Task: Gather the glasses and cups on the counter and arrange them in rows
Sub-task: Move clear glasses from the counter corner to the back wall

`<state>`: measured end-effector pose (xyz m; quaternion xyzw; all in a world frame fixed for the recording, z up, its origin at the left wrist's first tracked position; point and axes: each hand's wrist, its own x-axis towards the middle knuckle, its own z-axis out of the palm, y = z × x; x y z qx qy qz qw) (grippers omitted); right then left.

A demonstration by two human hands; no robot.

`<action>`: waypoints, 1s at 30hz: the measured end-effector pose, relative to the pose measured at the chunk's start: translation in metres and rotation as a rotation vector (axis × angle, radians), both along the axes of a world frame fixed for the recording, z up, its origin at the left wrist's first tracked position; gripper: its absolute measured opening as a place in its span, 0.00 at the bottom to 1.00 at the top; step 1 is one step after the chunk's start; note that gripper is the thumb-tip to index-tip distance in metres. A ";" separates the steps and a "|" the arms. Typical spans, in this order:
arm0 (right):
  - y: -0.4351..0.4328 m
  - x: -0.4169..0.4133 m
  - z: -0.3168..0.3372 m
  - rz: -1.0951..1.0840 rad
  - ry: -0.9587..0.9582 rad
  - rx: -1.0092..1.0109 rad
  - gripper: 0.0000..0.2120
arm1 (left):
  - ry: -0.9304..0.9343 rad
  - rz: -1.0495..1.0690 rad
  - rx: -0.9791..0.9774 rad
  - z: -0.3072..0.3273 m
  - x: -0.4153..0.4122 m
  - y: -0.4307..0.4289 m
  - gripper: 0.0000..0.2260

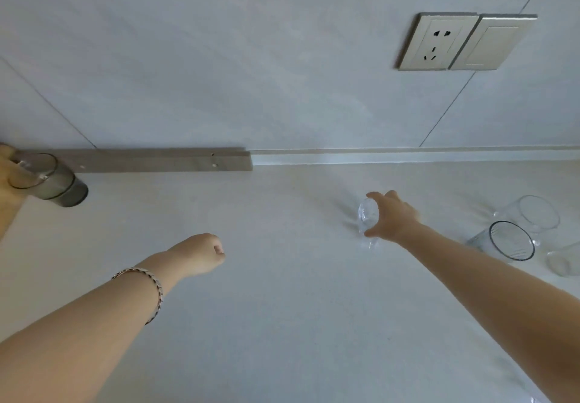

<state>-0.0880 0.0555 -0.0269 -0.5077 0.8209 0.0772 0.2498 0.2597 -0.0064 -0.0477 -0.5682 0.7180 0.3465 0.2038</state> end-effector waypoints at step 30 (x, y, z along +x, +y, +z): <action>-0.231 0.474 -0.003 0.388 -0.078 -0.082 0.41 | 0.047 0.185 -0.015 -0.023 0.363 -0.107 0.15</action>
